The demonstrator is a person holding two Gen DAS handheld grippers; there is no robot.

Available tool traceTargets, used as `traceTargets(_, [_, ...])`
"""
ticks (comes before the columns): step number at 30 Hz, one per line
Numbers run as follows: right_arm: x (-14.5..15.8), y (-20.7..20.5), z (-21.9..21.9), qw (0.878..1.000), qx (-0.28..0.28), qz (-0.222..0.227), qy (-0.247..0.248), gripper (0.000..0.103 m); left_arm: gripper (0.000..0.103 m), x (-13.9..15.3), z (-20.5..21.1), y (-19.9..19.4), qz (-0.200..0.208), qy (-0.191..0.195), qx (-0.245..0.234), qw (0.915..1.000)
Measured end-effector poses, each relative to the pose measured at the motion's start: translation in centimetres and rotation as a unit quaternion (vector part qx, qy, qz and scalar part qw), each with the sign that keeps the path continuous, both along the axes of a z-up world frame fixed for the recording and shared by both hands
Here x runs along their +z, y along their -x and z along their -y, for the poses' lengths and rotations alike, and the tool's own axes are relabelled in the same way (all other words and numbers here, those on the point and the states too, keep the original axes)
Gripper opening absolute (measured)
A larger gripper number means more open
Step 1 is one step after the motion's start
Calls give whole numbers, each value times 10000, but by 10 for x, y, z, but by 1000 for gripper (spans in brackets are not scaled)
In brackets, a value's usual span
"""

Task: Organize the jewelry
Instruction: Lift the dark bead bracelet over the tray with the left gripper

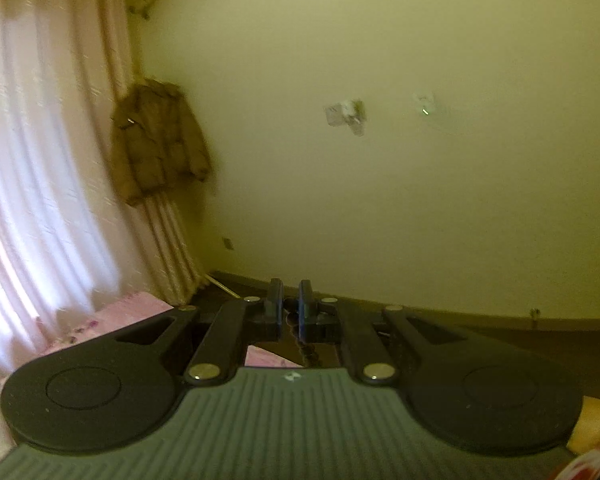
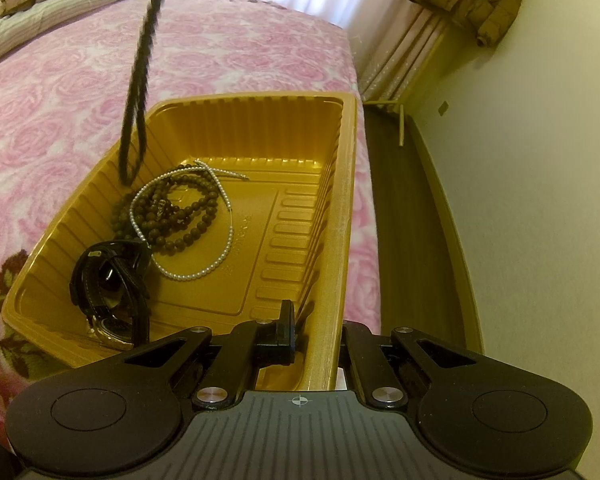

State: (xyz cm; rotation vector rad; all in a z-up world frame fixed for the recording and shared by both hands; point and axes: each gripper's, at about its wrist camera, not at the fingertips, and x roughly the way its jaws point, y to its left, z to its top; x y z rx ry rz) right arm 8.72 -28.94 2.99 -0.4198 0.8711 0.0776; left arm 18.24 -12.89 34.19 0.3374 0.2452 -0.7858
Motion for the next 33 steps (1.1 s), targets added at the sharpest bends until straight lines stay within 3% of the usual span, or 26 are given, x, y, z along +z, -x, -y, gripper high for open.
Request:
traceTargets(8, [0, -2, 2, 10000, 7, -18, -50, 5, 6, -41, 44, -8, -286, -356, -280, 9986])
traceTargets(19, [-3, -2, 3, 10000, 4, -42, -59, 5, 6, -92, 53, -22, -697, -922, -400, 9925])
traceTargets(33, [-4, -3, 4, 10000, 10, -48, -74, 5, 6, -147, 70, -20, -903, -1504, -529, 9831])
